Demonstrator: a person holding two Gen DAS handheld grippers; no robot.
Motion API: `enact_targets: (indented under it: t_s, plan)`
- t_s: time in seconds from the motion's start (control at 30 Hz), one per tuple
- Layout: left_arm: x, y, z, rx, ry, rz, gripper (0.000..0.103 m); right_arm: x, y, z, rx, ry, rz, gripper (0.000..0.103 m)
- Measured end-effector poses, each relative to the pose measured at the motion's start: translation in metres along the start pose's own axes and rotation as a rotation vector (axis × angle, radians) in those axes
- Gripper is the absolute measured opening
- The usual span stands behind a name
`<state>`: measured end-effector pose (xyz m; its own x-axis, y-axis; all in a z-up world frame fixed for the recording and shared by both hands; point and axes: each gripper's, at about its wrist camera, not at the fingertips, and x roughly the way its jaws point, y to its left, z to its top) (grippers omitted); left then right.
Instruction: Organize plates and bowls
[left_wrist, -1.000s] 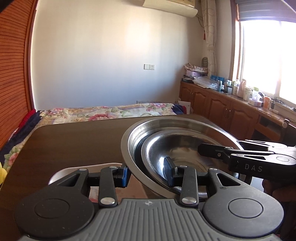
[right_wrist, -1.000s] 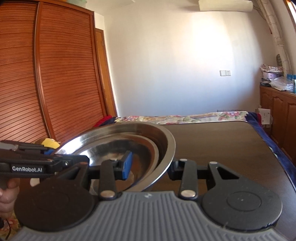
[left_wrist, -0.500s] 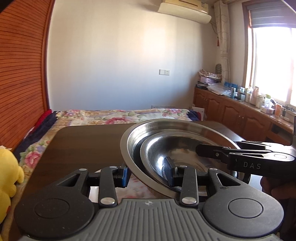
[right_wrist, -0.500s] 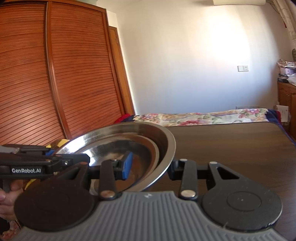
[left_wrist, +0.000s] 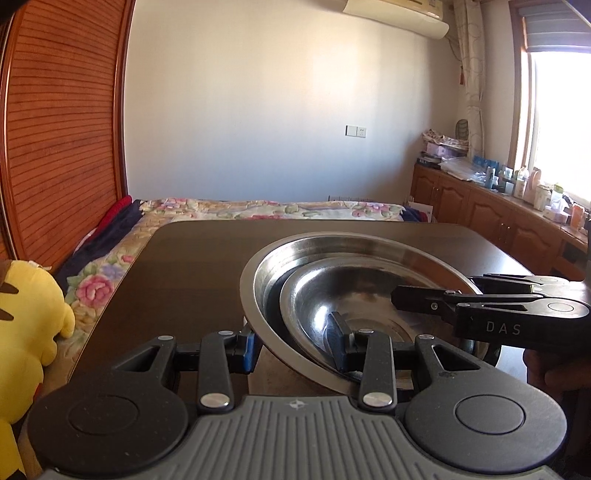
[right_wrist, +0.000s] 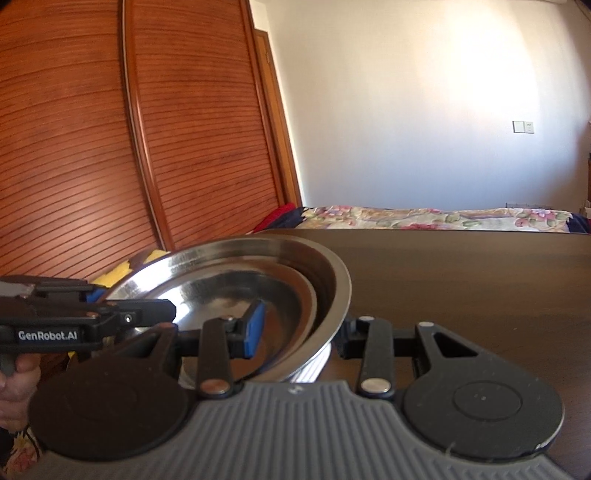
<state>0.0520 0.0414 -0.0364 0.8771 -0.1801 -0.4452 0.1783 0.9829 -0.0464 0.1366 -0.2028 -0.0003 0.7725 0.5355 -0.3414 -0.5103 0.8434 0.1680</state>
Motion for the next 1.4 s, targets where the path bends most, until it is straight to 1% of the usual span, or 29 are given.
enact_targets:
  t_s: [0.37, 0.73, 0.87, 0.9, 0.93, 0.97, 1.0, 1.03, 1.1, 1.13, 1.2, 1.27, 1.33, 1.4]
  plan:
    - [0.002, 0.003, -0.009, -0.012, 0.025, 0.005, 0.04, 0.008, 0.01, -0.006, -0.013, 0.037, -0.004, 0.041]
    - [0.003, 0.006, -0.009, -0.01, 0.03, 0.004, 0.04, 0.011, 0.012, -0.005, -0.032, 0.037, -0.015, 0.041]
    - [0.003, 0.004, -0.009, -0.001, 0.032, 0.017, 0.041, 0.013, 0.012, -0.003, -0.041, 0.043, -0.022, 0.041]
    - [0.003, 0.003, -0.008, 0.002, 0.032, 0.024, 0.044, 0.013, 0.011, -0.002, -0.04, 0.045, -0.023, 0.042]
    - [0.002, 0.001, -0.008, 0.007, 0.028, 0.033, 0.05, 0.013, 0.011, -0.001, -0.041, 0.048, -0.024, 0.047]
    - [0.001, 0.0, -0.007, 0.012, 0.023, 0.041, 0.054, 0.013, 0.012, -0.001, -0.043, 0.05, -0.029, 0.049]
    - [0.0, 0.0, -0.006, 0.013, 0.017, 0.046, 0.062, 0.012, 0.012, -0.001, -0.047, 0.048, -0.039, 0.052]
    - [-0.001, 0.0, -0.005, 0.014, 0.011, 0.051, 0.067, 0.01, 0.012, -0.002, -0.049, 0.046, -0.048, 0.053]
    - [-0.004, 0.001, -0.004, 0.015, 0.002, 0.067, 0.073, 0.007, 0.01, -0.002, -0.042, 0.046, -0.063, 0.056]
    - [-0.005, 0.0, -0.003, 0.016, -0.004, 0.077, 0.077, 0.004, 0.008, -0.002, -0.036, 0.044, -0.071, 0.059]
    - [-0.008, 0.0, -0.002, 0.017, -0.018, 0.092, 0.083, -0.002, 0.006, -0.002, -0.032, 0.031, -0.093, 0.061]
    - [-0.013, -0.002, 0.0, 0.019, -0.034, 0.1, 0.087, -0.008, 0.003, -0.001, -0.023, 0.017, -0.106, 0.062]
    - [-0.017, -0.005, 0.002, 0.02, -0.049, 0.108, 0.093, -0.016, 0.002, 0.0, -0.018, 0.003, -0.126, 0.064]
    - [-0.02, -0.009, 0.004, 0.022, -0.058, 0.113, 0.095, -0.025, 0.001, 0.001, -0.021, -0.015, -0.145, 0.066]
